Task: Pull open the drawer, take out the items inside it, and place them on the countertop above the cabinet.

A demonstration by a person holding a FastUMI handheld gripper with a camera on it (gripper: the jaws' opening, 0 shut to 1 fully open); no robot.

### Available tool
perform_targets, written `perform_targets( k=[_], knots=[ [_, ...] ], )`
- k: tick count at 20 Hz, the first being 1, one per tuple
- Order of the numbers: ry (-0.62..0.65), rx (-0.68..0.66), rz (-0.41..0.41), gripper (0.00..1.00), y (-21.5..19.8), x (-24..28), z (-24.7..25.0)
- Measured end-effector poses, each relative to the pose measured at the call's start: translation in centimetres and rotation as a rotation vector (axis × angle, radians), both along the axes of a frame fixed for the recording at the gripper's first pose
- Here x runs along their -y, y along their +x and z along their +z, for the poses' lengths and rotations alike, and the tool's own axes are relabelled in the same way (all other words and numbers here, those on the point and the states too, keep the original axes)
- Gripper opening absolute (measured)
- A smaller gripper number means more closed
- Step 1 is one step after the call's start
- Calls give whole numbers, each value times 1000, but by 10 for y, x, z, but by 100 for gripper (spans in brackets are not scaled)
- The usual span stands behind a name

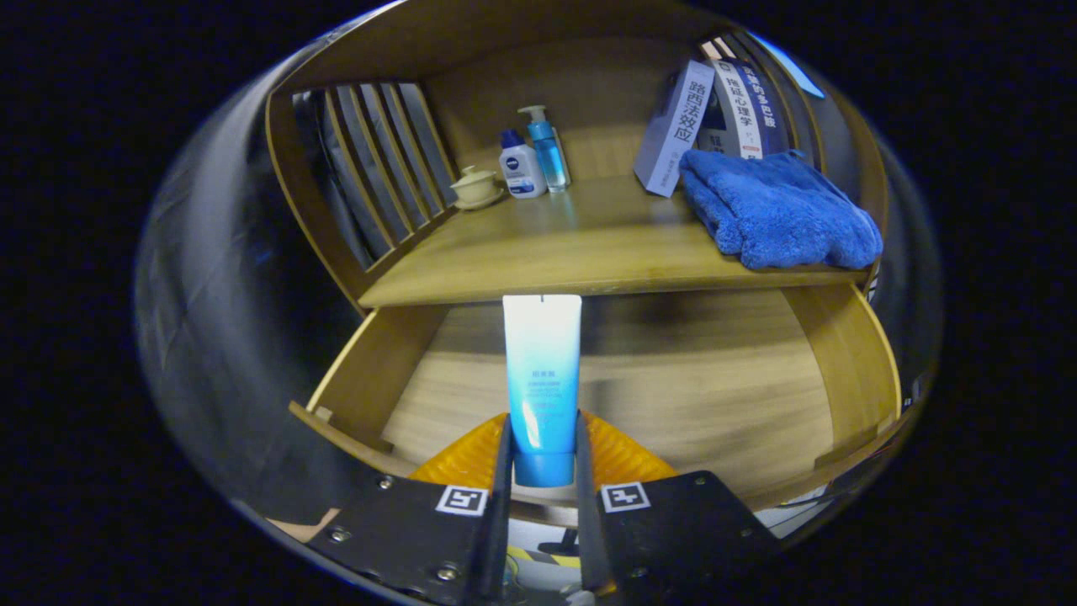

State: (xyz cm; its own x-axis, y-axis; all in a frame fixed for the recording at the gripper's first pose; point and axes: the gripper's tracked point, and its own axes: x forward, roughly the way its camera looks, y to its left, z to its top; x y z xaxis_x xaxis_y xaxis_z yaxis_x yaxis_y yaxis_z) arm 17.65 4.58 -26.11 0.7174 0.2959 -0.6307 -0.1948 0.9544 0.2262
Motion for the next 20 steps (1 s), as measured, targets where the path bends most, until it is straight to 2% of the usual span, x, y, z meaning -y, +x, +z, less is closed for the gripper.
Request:
perform_targets(
  k=[5, 9, 11, 13, 17, 20],
  knots=[
    [54, 104, -83, 35, 6, 10, 33],
    [-28, 267, -106, 34, 35, 12, 73],
    [-100, 319, -147, 34, 60, 13, 88],
    [-158, 318, -159, 34, 89, 3, 89],
    [-176, 242, -163, 34, 133, -20, 62],
    [-204, 206, -173, 34, 152, -25, 43]
  ],
)
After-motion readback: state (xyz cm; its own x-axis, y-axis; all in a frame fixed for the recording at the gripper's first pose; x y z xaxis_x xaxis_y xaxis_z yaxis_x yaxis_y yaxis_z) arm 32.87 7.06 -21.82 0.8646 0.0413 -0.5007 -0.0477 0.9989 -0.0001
